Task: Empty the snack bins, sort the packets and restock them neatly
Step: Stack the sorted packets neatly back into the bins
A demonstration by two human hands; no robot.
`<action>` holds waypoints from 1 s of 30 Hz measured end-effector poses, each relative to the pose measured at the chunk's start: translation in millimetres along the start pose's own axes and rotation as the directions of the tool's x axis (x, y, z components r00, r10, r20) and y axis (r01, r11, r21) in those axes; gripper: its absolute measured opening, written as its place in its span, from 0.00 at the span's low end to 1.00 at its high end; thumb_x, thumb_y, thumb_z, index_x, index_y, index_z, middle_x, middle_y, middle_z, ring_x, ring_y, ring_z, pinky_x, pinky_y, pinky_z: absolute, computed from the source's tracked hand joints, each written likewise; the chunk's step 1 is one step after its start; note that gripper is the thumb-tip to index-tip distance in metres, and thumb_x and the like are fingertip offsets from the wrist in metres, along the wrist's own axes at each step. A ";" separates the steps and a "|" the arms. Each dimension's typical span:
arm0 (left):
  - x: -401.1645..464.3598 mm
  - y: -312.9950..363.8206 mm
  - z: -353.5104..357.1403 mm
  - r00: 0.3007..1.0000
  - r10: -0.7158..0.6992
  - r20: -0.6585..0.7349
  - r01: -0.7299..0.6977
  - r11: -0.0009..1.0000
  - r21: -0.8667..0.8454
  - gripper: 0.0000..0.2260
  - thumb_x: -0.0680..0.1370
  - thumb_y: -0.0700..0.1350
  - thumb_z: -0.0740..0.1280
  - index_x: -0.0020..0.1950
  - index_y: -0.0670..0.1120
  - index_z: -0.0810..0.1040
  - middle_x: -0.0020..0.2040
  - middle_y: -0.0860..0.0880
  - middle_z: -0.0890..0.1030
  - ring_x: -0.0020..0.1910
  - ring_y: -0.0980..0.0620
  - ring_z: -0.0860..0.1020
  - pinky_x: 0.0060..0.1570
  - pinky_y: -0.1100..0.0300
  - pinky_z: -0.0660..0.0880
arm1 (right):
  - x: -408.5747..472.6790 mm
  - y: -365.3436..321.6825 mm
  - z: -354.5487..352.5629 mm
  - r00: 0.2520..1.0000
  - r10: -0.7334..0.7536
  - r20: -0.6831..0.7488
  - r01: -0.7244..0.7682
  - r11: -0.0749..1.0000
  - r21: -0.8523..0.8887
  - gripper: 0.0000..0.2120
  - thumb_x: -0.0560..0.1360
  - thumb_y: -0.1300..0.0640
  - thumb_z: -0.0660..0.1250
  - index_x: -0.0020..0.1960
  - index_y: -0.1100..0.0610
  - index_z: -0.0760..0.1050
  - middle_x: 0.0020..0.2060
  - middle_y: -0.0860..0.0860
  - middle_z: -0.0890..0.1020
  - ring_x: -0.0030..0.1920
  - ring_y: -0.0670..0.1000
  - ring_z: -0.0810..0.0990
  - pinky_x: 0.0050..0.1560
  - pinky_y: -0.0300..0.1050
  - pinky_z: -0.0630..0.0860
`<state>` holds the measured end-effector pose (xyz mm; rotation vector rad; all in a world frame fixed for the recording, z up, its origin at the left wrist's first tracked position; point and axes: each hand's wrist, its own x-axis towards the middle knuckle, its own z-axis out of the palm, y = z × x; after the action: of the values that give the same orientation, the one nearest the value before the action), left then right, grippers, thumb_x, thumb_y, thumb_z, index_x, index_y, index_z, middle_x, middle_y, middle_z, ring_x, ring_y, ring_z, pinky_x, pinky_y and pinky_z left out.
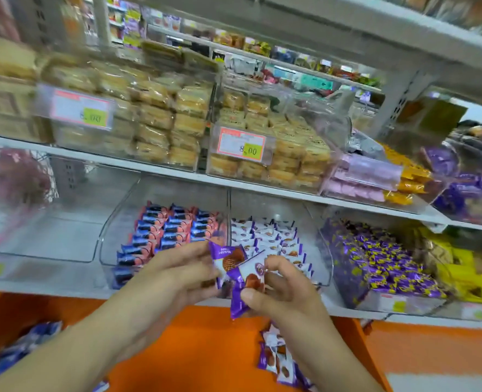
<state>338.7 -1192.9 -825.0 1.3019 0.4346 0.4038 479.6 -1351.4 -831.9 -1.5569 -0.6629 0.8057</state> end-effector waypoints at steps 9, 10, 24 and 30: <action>19.0 2.3 -22.6 0.996 -0.031 -0.086 0.040 0.993 0.111 0.15 0.81 0.34 0.69 0.64 0.49 0.81 0.52 0.43 0.88 0.52 0.44 0.87 0.57 0.47 0.82 | 20.6 -1.2 0.1 0.994 -0.083 -0.076 0.049 0.926 -0.374 0.20 0.70 0.53 0.83 0.54 0.37 0.78 0.55 0.43 0.85 0.57 0.45 0.84 0.61 0.48 0.80; 22.5 1.0 -24.7 0.994 -0.039 -0.102 0.049 0.994 0.094 0.15 0.81 0.33 0.68 0.64 0.48 0.80 0.52 0.43 0.88 0.52 0.43 0.87 0.57 0.47 0.83 | 22.5 -0.9 -2.7 0.992 -0.100 -0.074 0.065 0.926 -0.371 0.19 0.70 0.53 0.82 0.54 0.38 0.79 0.53 0.45 0.85 0.54 0.46 0.85 0.56 0.47 0.82; 36.0 -6.2 -15.8 0.984 -0.154 -0.089 0.151 0.988 -0.044 0.18 0.68 0.38 0.76 0.57 0.43 0.86 0.51 0.36 0.86 0.50 0.40 0.86 0.52 0.48 0.83 | 29.8 10.5 -19.5 0.989 -0.116 -0.091 0.081 0.945 -0.318 0.13 0.74 0.46 0.78 0.56 0.37 0.81 0.55 0.40 0.84 0.55 0.42 0.83 0.59 0.53 0.82; 25.0 -6.3 -14.8 0.987 -0.139 -0.074 0.145 0.986 0.079 0.15 0.72 0.36 0.76 0.58 0.43 0.84 0.54 0.39 0.87 0.53 0.43 0.85 0.56 0.51 0.74 | 26.1 17.5 -19.6 0.992 -0.089 -0.088 0.070 0.977 -0.202 0.18 0.70 0.43 0.80 0.58 0.43 0.82 0.56 0.47 0.85 0.59 0.53 0.83 0.60 0.61 0.82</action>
<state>352.6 -1169.1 -836.2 1.3322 0.6040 0.3135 510.4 -1344.8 -851.3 -1.7272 -0.7474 0.6142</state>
